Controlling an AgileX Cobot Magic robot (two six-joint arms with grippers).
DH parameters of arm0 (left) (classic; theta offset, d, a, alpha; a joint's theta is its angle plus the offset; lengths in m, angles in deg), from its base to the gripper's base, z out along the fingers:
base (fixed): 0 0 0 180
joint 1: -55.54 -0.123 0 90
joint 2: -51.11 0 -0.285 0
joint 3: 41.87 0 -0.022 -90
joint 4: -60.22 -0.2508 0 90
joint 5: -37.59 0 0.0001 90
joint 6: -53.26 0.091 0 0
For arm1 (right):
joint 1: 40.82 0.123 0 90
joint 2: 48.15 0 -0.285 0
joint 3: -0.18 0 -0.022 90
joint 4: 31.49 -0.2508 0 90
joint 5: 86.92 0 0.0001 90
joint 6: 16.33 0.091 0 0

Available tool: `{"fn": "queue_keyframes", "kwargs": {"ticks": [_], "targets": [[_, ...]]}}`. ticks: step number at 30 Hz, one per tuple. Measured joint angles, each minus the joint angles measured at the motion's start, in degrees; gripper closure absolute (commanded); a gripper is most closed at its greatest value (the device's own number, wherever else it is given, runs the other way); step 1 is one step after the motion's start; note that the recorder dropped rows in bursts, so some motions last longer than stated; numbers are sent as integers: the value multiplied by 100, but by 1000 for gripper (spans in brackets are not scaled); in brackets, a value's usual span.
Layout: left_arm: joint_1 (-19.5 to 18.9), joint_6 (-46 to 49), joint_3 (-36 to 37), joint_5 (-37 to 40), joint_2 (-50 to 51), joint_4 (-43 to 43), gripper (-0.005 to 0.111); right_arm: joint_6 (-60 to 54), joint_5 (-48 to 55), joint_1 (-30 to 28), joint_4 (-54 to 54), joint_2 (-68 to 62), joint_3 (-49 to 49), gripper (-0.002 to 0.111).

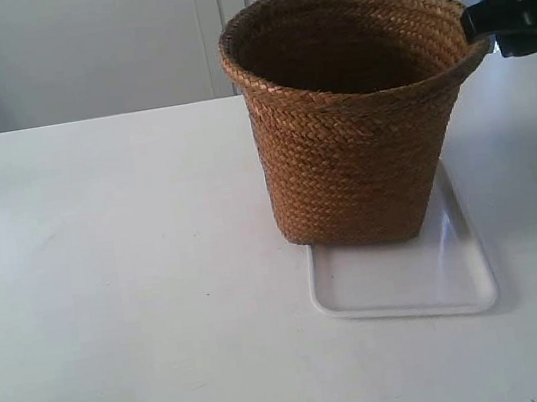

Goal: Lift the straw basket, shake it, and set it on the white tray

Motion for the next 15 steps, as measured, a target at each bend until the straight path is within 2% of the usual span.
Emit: {"fn": "queue_keyframes", "kwargs": {"ticks": [15], "targets": [[0, 308, 0, 144, 0, -531, 107, 0, -12, 0, 0, 0, 0, 45]]}}
